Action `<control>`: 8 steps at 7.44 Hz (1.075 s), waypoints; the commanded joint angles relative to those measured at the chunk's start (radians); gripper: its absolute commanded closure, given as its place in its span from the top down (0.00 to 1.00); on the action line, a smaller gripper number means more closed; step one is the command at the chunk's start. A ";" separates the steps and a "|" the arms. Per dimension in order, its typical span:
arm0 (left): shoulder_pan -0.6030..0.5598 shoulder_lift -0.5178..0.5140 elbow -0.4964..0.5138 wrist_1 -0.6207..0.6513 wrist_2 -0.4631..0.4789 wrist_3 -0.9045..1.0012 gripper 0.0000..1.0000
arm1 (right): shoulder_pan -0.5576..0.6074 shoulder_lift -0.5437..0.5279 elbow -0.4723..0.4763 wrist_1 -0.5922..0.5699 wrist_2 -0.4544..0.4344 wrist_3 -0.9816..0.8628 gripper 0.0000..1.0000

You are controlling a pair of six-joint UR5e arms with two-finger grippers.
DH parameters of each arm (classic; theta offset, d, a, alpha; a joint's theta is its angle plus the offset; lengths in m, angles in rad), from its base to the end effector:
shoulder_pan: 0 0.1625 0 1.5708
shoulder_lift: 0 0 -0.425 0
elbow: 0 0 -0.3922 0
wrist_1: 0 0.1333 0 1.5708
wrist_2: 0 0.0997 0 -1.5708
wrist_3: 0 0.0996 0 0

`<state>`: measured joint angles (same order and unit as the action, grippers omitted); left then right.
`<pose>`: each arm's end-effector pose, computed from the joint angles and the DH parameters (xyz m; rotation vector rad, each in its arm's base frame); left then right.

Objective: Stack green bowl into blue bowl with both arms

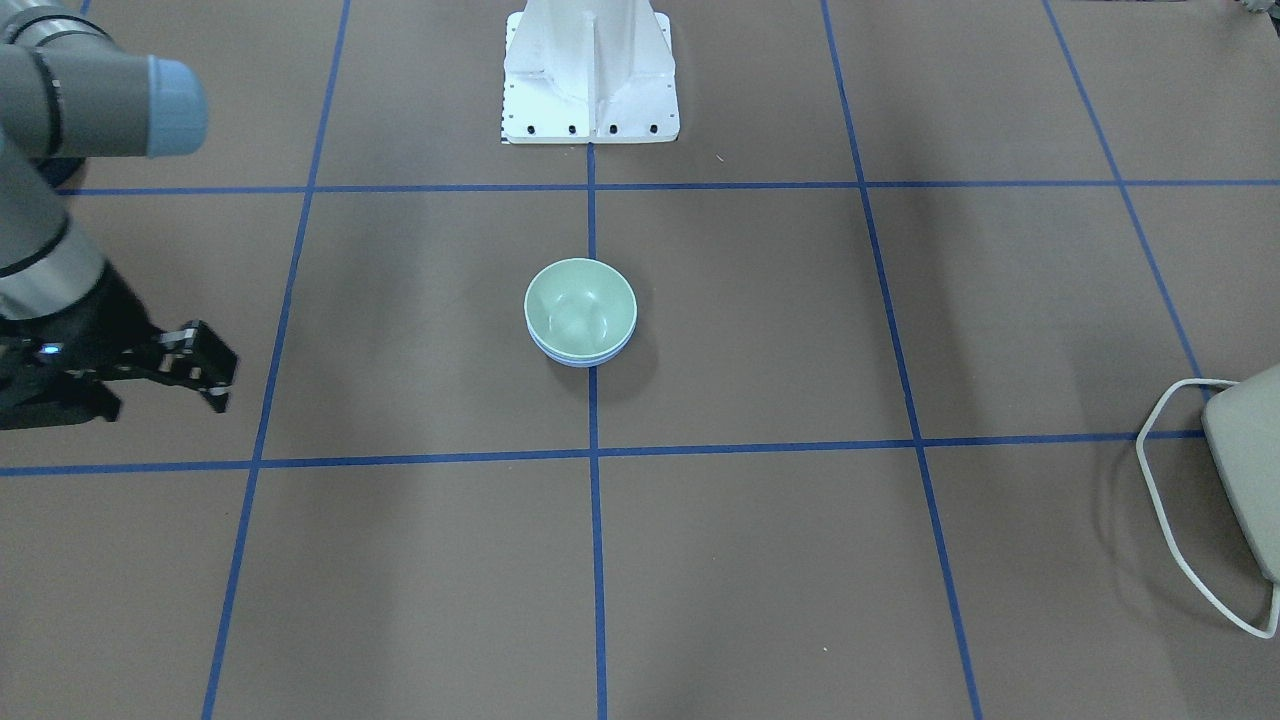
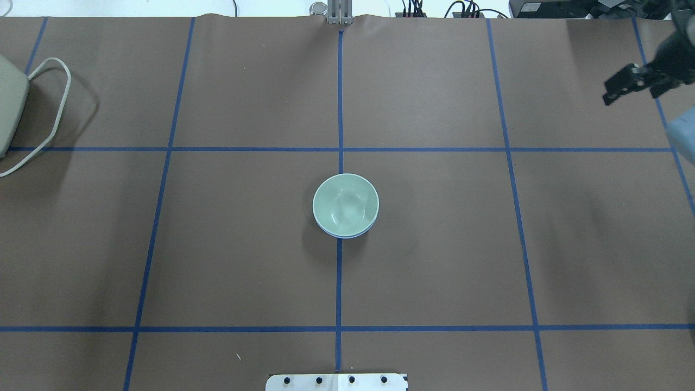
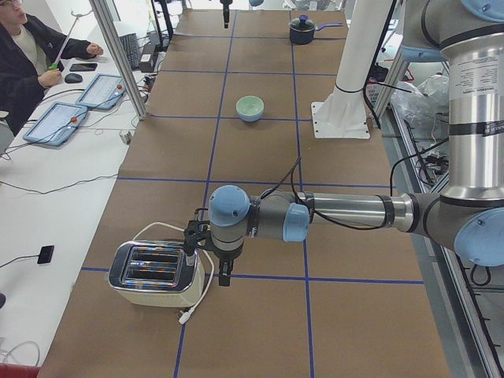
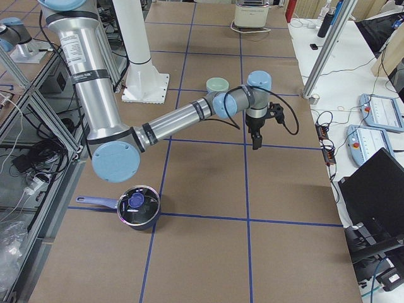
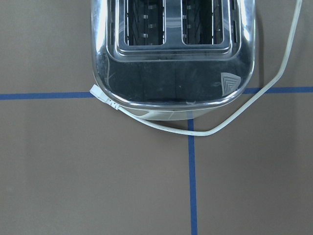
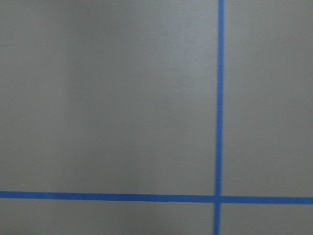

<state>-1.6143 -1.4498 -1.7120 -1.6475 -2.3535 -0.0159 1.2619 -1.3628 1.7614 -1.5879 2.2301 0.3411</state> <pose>-0.0824 -0.4437 0.6371 0.1027 0.7807 -0.0184 -0.1047 -0.5660 0.4621 0.1403 -0.7342 -0.0951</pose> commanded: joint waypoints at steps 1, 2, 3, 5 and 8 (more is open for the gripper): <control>0.002 0.022 -0.003 -0.001 0.000 0.002 0.99 | 0.118 -0.222 0.007 0.011 0.049 -0.117 1.00; 0.002 0.020 -0.004 -0.002 0.000 0.004 0.99 | 0.157 -0.269 0.003 0.013 0.048 -0.123 1.00; 0.002 0.020 -0.006 -0.002 -0.001 0.004 0.99 | 0.198 -0.313 0.004 0.013 0.042 -0.148 1.00; 0.002 0.022 -0.005 -0.003 -0.003 0.005 0.99 | 0.275 -0.355 0.007 0.011 0.039 -0.249 1.00; 0.002 0.031 -0.003 -0.003 -0.001 0.005 0.99 | 0.283 -0.374 0.010 0.013 0.046 -0.249 1.00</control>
<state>-1.6122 -1.4211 -1.7161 -1.6515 -2.3558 -0.0108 1.5409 -1.7321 1.7710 -1.5755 2.2709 0.0938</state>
